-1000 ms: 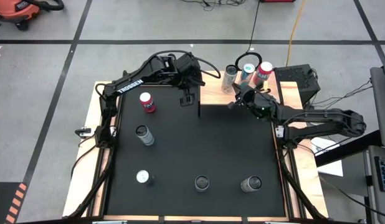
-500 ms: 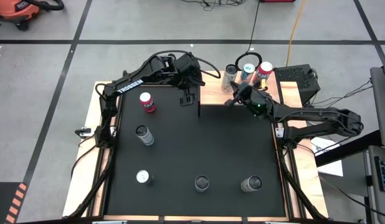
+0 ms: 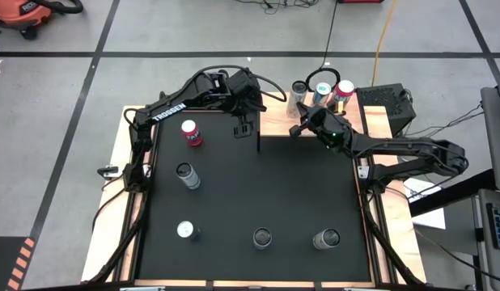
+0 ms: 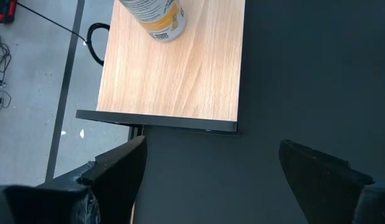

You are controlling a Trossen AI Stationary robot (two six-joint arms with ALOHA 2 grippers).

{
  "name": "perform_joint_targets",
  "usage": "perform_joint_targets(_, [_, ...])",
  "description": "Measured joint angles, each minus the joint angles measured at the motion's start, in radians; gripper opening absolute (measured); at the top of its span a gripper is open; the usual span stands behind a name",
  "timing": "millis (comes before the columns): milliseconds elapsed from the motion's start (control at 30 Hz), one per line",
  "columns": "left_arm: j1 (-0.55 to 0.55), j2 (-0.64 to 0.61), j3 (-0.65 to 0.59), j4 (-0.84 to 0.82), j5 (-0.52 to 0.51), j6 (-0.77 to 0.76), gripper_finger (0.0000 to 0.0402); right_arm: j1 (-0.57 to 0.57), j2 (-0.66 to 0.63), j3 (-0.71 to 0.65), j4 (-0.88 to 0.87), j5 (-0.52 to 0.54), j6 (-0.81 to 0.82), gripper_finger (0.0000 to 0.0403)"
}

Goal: Place canned beverage on shelf
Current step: Put the top white yellow soda can on the shelf

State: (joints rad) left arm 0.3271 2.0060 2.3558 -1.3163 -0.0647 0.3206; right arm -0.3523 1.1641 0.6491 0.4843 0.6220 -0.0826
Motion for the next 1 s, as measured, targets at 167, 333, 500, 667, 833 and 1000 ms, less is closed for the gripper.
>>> perform_joint_targets(167, [0.0,0.0,0.0,0.002,0.0,0.0,0.0359,0.0,0.024,0.0,0.036,0.0,0.002,0.0])
perform_joint_targets(333, [0.0,0.0,0.0,0.001,0.0,0.0,0.0359,0.011,0.023,0.0,0.042,0.0,0.018,0.0])
perform_joint_targets(500, [0.0,0.0,0.0,0.0,0.0,0.0,0.0359,0.046,0.021,0.0,0.056,0.0,0.028,0.0])
perform_joint_targets(667, [0.0,0.0,0.0,0.004,0.0,0.001,0.0359,0.042,0.066,0.001,0.133,0.0,0.03,0.0])
perform_joint_targets(833, [0.0,0.0,0.0,0.005,0.0,0.001,0.0359,0.037,0.111,0.001,0.227,0.0,0.023,0.0])
perform_joint_targets(1000, [0.0,0.0,0.0,0.006,0.0,0.009,0.0359,0.032,0.137,0.011,0.246,0.004,0.017,0.0])
